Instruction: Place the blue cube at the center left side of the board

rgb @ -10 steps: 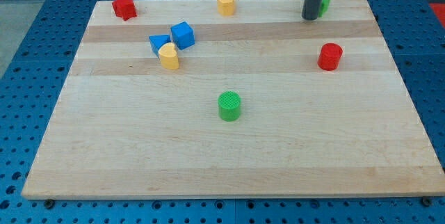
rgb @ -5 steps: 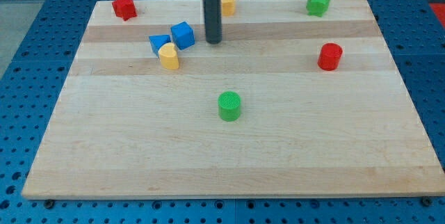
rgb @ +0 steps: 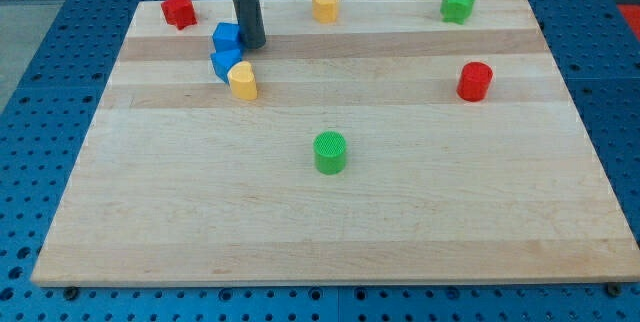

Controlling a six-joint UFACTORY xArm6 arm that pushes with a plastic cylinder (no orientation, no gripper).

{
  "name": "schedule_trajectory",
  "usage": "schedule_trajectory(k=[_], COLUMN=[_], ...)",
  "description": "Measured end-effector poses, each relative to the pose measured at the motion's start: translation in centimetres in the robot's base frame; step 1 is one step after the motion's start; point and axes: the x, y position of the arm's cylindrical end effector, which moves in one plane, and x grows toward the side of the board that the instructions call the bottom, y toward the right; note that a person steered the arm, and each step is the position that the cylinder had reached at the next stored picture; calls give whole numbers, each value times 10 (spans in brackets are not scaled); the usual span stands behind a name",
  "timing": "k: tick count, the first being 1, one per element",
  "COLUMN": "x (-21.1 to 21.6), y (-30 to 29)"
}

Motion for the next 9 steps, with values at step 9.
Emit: schedule_trajectory(k=[9], x=[28], y=[-59])
